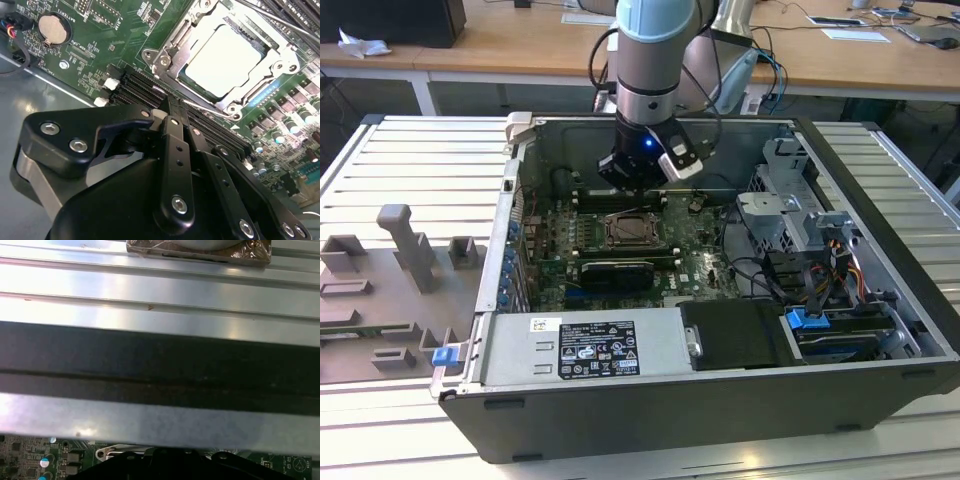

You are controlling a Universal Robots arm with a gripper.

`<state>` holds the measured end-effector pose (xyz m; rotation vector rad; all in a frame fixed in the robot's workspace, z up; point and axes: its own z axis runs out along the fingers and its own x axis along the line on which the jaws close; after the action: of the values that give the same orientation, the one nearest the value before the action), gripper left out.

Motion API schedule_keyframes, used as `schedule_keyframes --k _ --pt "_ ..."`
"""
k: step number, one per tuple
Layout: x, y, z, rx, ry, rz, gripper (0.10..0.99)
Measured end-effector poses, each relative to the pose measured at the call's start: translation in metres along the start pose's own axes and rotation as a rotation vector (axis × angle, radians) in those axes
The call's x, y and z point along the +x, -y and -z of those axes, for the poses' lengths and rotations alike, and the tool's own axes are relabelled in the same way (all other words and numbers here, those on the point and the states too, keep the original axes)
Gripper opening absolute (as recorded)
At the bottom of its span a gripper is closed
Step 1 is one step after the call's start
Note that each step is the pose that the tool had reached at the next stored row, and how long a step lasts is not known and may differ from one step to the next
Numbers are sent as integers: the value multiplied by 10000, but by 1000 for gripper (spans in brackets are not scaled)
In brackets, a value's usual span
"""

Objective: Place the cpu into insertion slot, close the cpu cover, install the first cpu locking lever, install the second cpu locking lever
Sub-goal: 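Install the first cpu locking lever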

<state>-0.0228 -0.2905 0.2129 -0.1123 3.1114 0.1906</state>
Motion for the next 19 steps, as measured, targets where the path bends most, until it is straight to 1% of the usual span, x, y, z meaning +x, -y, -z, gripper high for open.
schedule_keyframes --k 4,8,14,19 --pt "-16 4 -21 11 1 -16 106" --pt "-31 9 -56 54 1 -31 106" --pt "-33 12 -76 288 -14 -43 106" --pt "-34 14 -89 402 -24 -46 106"
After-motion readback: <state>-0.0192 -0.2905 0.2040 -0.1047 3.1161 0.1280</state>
